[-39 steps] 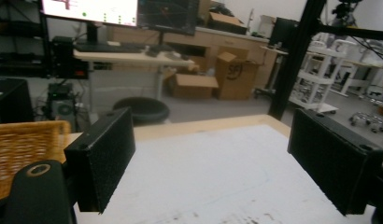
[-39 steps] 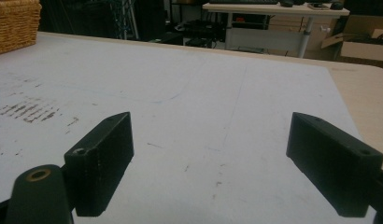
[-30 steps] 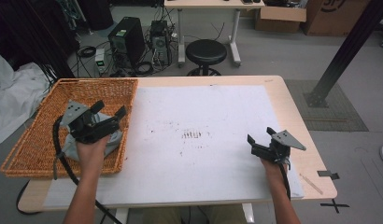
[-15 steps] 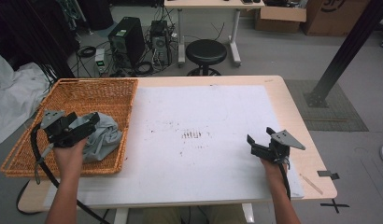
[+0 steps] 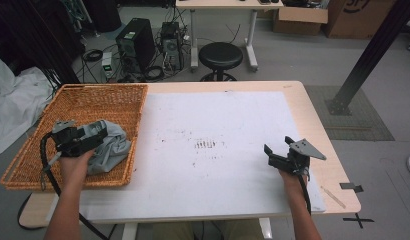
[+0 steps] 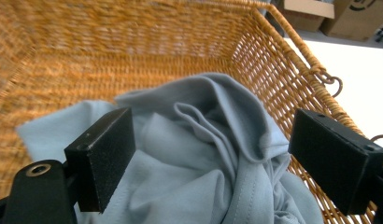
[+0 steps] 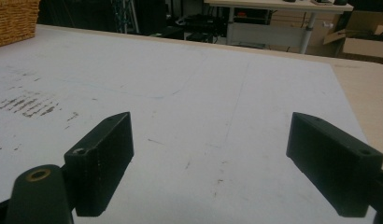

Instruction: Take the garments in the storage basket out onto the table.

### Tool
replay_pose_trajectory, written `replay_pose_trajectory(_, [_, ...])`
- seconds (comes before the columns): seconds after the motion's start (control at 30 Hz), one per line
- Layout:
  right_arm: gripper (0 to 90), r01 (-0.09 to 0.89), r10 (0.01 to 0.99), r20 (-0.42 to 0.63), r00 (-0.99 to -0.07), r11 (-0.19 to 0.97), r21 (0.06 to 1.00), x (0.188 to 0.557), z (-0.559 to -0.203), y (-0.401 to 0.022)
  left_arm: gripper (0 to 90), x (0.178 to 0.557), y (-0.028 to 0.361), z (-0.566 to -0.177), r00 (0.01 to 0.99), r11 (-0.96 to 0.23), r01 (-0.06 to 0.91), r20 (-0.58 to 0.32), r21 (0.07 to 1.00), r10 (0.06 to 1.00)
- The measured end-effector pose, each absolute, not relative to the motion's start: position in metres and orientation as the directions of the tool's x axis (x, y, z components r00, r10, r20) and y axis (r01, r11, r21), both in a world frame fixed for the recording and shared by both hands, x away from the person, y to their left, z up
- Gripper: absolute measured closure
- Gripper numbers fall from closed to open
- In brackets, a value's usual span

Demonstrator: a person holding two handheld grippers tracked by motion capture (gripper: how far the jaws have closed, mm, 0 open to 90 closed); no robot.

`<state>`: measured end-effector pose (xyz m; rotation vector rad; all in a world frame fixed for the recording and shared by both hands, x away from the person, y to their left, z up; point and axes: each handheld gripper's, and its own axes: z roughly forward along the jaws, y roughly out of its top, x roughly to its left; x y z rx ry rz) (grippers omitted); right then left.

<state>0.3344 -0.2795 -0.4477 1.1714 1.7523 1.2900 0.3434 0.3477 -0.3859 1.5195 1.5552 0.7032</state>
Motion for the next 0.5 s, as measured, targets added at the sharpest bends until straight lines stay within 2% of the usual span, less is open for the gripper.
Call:
replay_pose_trajectory(0.23, [14.4,0.274,0.923,-0.003,-0.385,0.118,0.954,0.334,-0.448,-0.279,15.6,0.356,0.344,-0.396,0.082,0.094,0.591,-0.176,0.801,0.981])
replay_pose_trajectory(0.3, [14.3,0.274,0.923,-0.004,-0.384,0.118,0.954,0.334,-0.448,-0.279,15.5,0.362,0.346,-0.401,0.073,0.113,0.626,-0.202,0.771,0.977])
replay_pose_trajectory(0.5, [14.3,0.276,0.923,-0.004,-0.384,0.119,0.954,0.334,-0.448,-0.279,15.0,0.369,0.346,-0.409,0.059,0.118,0.657,-0.206,0.745,0.977])
